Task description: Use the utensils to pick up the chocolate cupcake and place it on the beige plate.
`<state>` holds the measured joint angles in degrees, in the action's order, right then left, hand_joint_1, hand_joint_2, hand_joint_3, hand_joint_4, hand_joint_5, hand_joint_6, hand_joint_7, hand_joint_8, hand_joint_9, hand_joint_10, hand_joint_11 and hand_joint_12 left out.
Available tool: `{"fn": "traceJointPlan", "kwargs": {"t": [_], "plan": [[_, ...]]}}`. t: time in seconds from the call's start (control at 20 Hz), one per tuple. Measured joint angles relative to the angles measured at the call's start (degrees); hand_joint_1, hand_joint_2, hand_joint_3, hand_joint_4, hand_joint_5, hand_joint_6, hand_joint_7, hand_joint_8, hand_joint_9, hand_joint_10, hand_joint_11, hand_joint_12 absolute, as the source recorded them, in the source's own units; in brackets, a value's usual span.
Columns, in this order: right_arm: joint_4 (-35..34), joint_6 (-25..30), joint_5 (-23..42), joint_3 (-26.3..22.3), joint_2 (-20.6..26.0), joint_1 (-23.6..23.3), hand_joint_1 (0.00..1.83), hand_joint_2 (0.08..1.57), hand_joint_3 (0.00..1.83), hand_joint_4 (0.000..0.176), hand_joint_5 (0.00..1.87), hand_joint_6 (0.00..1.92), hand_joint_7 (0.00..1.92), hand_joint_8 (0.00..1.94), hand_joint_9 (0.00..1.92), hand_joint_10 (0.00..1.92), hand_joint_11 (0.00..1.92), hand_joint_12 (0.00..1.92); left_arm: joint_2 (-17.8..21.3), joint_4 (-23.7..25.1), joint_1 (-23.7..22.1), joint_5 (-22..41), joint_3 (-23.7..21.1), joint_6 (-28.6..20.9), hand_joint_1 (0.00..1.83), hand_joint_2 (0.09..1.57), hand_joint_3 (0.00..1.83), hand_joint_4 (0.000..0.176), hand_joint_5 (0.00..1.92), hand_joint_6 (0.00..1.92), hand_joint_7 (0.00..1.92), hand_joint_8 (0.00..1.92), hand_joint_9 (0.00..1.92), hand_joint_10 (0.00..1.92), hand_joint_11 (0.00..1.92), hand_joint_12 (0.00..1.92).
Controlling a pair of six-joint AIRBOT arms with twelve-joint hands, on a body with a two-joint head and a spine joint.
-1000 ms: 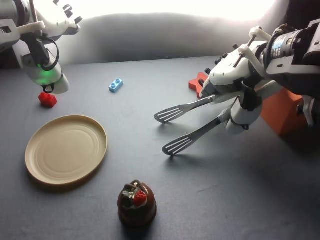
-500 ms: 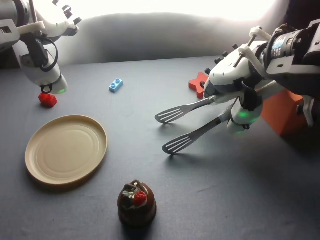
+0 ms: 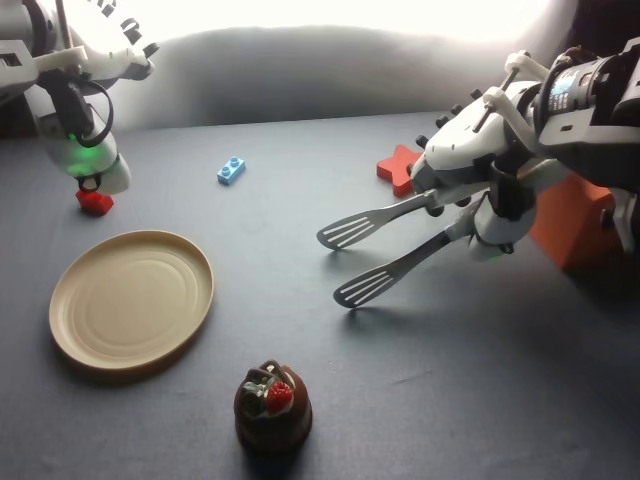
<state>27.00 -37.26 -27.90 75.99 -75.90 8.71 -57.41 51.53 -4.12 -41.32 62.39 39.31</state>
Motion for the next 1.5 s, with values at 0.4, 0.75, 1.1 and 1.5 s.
{"fn": "traceJointPlan", "kwargs": {"t": [0.4,0.75,1.1,1.5], "plan": [[0.0,0.2,-0.7,0.0,0.1,-1.0,1.09,1.13,0.0,0.0,0.48,0.87,0.4,1.38,0.35,1.63,0.35,1.92,-0.3,-0.1,-0.1,0.1,0.3,1.9,0.47,1.05,0.0,0.0,0.08,0.0,0.05,0.0,0.03,0.0,0.0,0.08],[0.0,0.3,-0.7,-0.3,0.2,-1.4,1.07,1.25,0.02,0.0,0.68,1.4,0.44,1.36,0.41,1.61,0.44,1.92,-0.3,0.0,-0.7,0.0,0.5,2.3,0.47,1.05,0.0,0.0,0.08,0.0,0.04,0.0,0.03,0.0,0.0,0.09],[0.0,0.3,-0.7,-0.3,0.2,-1.4,1.08,1.25,0.0,0.0,0.71,1.38,0.5,1.34,0.46,1.63,0.5,1.92,-0.3,-1.0,-0.7,0.0,0.3,3.1,0.47,1.05,0.0,0.0,0.08,0.0,0.06,0.0,0.04,0.0,0.0,0.12],[0.1,0.4,-0.7,-1.2,0.7,-2.3,1.17,1.27,0.0,0.0,0.68,1.25,0.73,1.6,0.51,1.63,0.53,1.92,-0.3,-1.9,-0.2,0.0,0.3,3.3,0.48,1.04,0.0,0.0,0.1,0.0,0.07,0.0,0.06,0.0,0.0,0.11]]}}
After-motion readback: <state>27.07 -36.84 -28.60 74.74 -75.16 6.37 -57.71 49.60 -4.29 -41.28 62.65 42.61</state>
